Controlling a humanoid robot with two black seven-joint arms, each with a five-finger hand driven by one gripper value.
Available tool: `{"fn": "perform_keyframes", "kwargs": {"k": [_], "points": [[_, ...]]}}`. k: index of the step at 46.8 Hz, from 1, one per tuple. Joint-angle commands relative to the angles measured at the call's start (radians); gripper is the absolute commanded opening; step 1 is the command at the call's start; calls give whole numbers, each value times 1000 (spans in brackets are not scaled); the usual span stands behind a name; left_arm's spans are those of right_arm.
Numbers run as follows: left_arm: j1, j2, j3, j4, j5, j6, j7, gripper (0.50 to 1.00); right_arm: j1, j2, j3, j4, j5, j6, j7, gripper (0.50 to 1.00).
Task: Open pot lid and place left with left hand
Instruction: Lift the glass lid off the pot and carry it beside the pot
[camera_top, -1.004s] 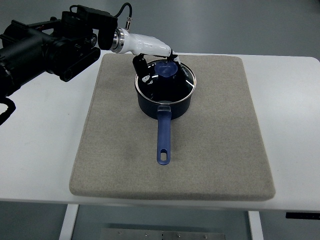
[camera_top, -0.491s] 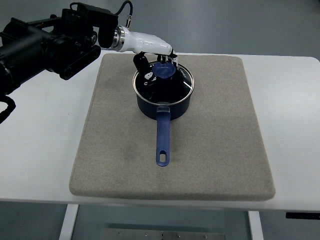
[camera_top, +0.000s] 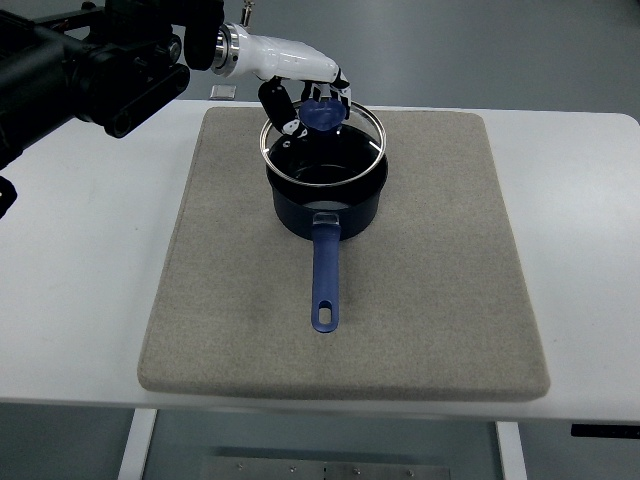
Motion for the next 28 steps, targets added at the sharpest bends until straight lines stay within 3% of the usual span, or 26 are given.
{"fn": "perform_keyframes", "kwargs": {"k": [1,16,28], "points": [[-4,52,0,0,0,6,0,500,0,0,0,0,0,1,0,917],[66,202,12,2,0,20,0,500,0,0,0,0,0,0,0,917],[175,207,17,43,0,101,0,500,0,0,0,0,0,0,0,917]]}}
